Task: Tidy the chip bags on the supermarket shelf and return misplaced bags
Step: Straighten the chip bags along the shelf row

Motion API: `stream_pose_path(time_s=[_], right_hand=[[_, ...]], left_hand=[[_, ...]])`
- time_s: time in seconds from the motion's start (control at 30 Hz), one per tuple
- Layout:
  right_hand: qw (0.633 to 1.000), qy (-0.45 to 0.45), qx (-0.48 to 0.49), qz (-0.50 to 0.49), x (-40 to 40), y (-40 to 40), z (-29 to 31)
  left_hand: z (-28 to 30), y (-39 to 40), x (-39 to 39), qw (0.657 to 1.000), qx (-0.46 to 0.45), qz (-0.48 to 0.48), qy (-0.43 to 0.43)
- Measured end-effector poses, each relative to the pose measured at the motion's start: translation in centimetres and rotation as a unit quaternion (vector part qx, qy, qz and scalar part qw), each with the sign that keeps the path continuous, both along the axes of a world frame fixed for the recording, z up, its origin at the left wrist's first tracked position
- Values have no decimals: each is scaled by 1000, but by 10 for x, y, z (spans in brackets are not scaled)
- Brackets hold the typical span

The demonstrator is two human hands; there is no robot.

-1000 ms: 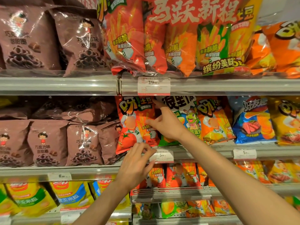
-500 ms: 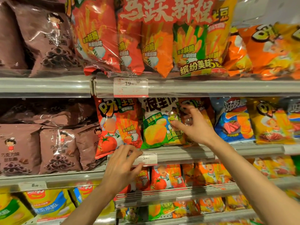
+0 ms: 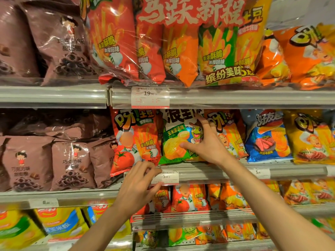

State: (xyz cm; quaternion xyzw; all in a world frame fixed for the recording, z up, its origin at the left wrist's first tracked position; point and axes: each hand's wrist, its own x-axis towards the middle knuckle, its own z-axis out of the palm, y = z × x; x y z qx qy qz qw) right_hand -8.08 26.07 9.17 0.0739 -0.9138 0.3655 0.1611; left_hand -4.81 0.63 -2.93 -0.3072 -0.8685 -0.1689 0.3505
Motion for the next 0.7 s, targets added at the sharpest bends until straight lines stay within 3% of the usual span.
stream_pose_path(time_s=[0.43, 0.7], right_hand=[[999, 28, -16, 15, 7, -7, -22], [996, 78, 3, -35, 42, -15, -44]], left_hand=[[3, -1, 2, 1000, 3, 8, -26], [0, -3, 16, 997, 41, 8, -64]])
